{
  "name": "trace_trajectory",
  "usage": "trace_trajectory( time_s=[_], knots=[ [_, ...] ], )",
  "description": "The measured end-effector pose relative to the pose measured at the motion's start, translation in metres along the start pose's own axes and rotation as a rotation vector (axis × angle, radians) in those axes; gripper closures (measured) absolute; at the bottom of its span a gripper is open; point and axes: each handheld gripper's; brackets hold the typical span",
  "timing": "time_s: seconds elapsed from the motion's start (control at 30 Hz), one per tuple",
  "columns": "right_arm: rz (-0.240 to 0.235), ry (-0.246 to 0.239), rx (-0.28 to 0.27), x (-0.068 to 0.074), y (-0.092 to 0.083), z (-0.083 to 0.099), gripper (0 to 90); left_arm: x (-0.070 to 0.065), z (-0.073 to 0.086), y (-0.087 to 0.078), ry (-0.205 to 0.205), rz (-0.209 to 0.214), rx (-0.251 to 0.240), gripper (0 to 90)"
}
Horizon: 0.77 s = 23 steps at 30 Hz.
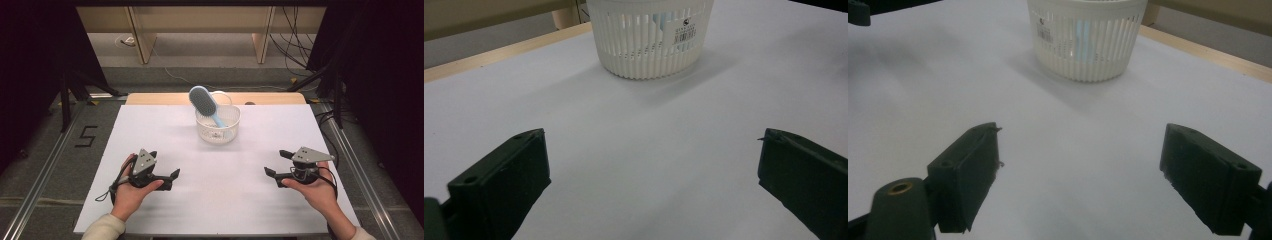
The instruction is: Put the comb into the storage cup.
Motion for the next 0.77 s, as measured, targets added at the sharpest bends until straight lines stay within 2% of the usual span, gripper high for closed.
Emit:
trace_trajectory(
  time_s=[0.77],
  knots=[
    [-0.017,0.002,0.007,0.0019,-0.0003,0.0079,17.2,0.0004,0.0000,0.0005,-0.004,0.006,0.001,0.0]
  ],
)
Point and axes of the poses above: each handheld gripper's, and its own axes: y roughly forward along the jaws, z roughly out of its underside, x roughly to its left, and after that the axes turned 11 degrees about -z, right-handed
